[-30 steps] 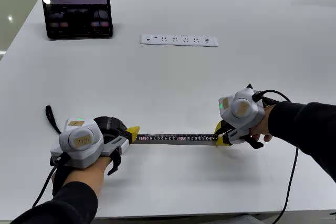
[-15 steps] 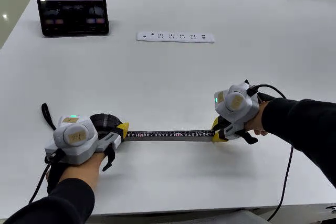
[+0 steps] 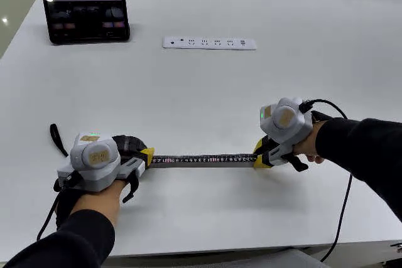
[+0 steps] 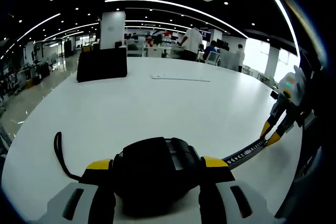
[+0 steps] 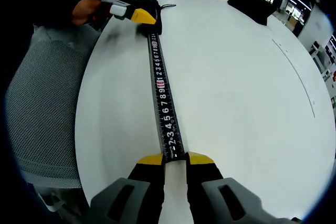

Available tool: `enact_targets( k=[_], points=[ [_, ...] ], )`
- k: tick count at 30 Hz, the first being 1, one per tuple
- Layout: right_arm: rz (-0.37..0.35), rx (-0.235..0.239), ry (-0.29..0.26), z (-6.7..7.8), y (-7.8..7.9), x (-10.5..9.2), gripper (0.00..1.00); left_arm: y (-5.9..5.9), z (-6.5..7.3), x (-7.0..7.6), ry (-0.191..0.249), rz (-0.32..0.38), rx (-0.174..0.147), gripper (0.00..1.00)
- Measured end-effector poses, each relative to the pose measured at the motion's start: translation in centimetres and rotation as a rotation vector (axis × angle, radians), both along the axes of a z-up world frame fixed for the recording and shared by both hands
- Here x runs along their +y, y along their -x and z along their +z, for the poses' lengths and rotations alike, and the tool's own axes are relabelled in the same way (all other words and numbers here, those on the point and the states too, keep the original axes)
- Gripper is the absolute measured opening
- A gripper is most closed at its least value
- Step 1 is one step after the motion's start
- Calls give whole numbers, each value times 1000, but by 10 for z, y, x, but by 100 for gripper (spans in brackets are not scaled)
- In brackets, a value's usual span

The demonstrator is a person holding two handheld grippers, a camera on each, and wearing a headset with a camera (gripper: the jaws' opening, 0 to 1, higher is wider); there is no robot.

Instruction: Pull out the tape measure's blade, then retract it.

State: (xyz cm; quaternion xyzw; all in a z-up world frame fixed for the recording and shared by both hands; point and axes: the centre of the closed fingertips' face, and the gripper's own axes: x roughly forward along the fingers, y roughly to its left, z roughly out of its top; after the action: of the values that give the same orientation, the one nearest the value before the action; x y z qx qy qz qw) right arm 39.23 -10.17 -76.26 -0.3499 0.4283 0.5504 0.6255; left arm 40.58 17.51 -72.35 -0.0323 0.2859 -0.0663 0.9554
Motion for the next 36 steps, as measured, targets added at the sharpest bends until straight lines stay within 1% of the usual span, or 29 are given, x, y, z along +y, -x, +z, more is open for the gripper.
enact_targets(
  k=[2,4,6,7,13,17,26,31,36],
  points=[
    [31,-24,7,0,0,0,11,0,0,0,3,0,2,60],
    [14,-15,-1,0,0,0,11,0,-1,1,6,-1,3,60],
    [38,-23,-4,1,1,0,11,0,0,0,8,-1,4,60],
    [32,-21,-5,1,1,1,11,0,-1,0,9,-2,4,60],
    [53,-28,-6,1,1,3,11,1,-1,0,12,-5,6,60],
    [36,-27,-9,1,1,4,11,1,-1,0,12,-6,5,60],
    [44,-38,-6,1,0,9,11,0,-1,0,16,-8,5,60],
    [33,-33,-22,1,-1,13,11,0,-1,1,18,-9,5,60],
    [47,-41,-27,1,0,16,11,-1,-1,1,20,-11,5,60]
  ],
)
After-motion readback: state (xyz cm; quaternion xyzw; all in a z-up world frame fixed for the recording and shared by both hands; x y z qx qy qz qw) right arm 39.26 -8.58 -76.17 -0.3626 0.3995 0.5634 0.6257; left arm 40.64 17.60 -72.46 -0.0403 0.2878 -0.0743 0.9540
